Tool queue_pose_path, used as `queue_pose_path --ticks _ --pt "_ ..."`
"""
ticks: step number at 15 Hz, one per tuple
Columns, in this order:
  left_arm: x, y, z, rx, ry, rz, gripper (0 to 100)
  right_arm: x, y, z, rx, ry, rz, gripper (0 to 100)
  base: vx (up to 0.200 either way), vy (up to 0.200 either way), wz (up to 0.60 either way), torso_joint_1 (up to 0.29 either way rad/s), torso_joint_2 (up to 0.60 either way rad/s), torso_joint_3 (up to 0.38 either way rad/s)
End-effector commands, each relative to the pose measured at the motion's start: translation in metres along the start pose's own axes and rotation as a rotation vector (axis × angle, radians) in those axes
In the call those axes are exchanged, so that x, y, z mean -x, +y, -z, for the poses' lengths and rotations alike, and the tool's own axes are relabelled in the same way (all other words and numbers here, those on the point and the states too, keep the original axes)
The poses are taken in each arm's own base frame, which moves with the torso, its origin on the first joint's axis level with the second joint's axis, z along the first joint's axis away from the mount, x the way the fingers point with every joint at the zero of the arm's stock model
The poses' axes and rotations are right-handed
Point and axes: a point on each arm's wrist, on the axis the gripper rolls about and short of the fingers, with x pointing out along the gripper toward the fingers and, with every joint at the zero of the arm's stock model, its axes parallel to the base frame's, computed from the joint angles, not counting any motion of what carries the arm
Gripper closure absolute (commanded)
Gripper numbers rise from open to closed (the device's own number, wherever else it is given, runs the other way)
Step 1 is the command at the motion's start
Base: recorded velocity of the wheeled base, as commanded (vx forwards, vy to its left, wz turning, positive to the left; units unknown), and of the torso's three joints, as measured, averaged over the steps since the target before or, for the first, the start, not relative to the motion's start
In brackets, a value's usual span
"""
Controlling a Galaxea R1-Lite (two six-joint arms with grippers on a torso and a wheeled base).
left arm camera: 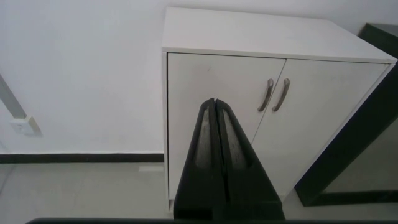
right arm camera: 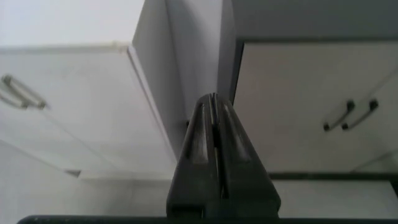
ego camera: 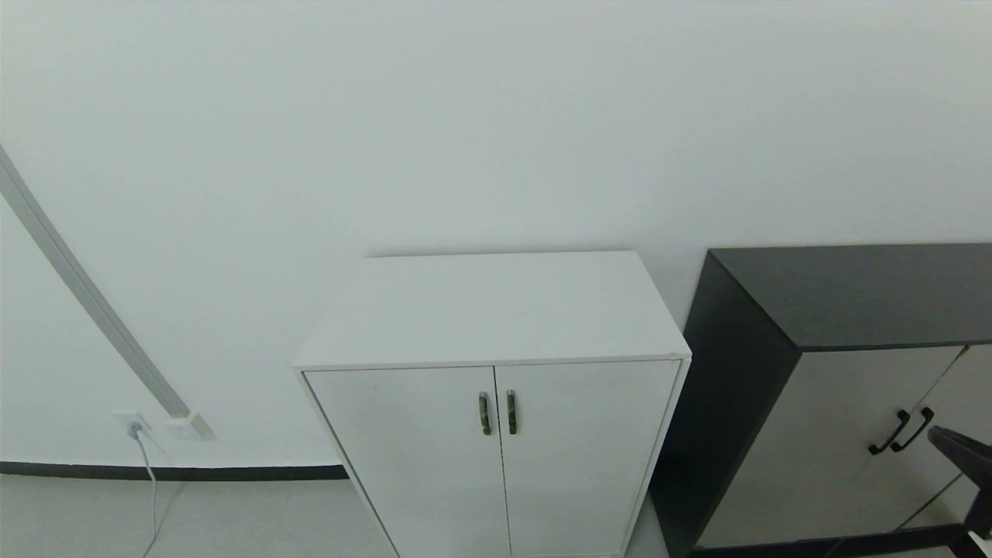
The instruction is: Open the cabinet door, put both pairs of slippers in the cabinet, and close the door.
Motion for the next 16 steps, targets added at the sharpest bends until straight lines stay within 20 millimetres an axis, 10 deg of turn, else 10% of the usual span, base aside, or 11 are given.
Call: queue_pose_path --ticks 1,10,16 --pt "0.000 0.000 0.000 0.001 0.000 0.001 100 0.046 0.006 0.009 0.009 -0.057 -0.008 100 0.000 0.000 0.00 0.000 0.00 0.000" --pt "0.000 0.000 0.000 0.001 0.000 0.001 100 0.115 0.012 0.068 0.025 -0.036 -0.110 100 0.000 0.000 0.00 0.000 0.00 0.000" --pt "0.000 0.000 0.000 0.001 0.000 0.001 100 0.118 0.012 0.073 0.059 -0.094 -0.174 100 0.000 0.000 0.00 0.000 0.00 0.000"
